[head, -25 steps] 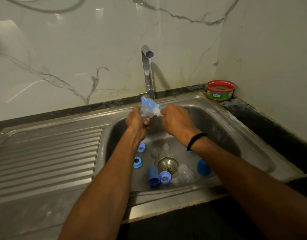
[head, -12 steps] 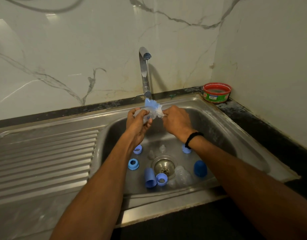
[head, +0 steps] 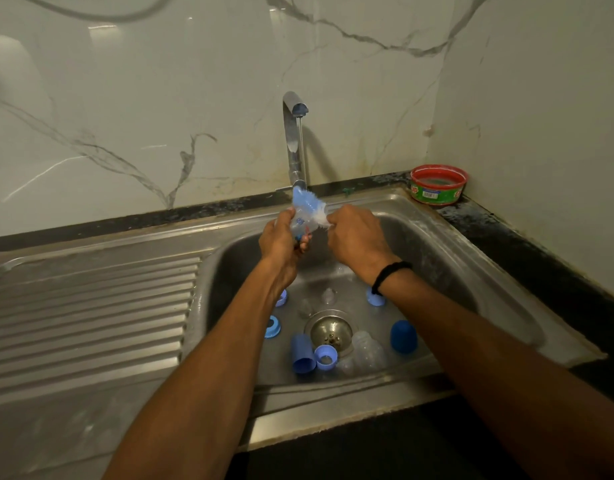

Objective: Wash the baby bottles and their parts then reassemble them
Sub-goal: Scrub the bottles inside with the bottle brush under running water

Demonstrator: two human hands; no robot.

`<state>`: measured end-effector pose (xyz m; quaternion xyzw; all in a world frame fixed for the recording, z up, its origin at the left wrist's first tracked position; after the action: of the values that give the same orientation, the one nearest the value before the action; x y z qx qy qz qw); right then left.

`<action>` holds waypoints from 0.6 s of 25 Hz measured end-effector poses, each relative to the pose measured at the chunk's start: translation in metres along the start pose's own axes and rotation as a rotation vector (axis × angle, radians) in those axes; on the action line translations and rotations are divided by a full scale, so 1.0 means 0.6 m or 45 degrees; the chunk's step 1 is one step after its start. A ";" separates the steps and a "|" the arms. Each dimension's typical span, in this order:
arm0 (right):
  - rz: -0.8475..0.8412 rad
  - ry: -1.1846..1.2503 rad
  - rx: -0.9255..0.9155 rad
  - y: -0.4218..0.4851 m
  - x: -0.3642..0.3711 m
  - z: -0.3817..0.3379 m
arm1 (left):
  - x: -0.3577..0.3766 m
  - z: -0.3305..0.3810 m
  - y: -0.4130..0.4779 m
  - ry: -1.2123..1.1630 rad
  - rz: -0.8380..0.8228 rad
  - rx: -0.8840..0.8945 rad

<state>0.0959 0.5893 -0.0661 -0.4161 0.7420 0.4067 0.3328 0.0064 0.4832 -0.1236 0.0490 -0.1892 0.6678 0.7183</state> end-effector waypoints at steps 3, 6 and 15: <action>-0.007 0.031 -0.036 0.004 0.001 -0.001 | -0.009 0.005 -0.001 0.007 0.048 -0.020; -0.016 0.031 -0.024 0.004 0.000 -0.002 | -0.008 0.012 -0.008 0.035 0.057 -0.027; -0.103 0.010 -0.065 0.000 0.000 -0.006 | -0.021 -0.003 -0.009 0.016 0.051 -0.146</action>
<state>0.0952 0.5864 -0.0642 -0.4558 0.7152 0.4101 0.3356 0.0118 0.4711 -0.1285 -0.0003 -0.2238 0.6703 0.7075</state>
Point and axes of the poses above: each hand's wrist, its own y-axis towards the middle knuckle, its own x-axis out of the palm, z = x × y, the point moved 2 cm from there along y, towards the middle knuckle
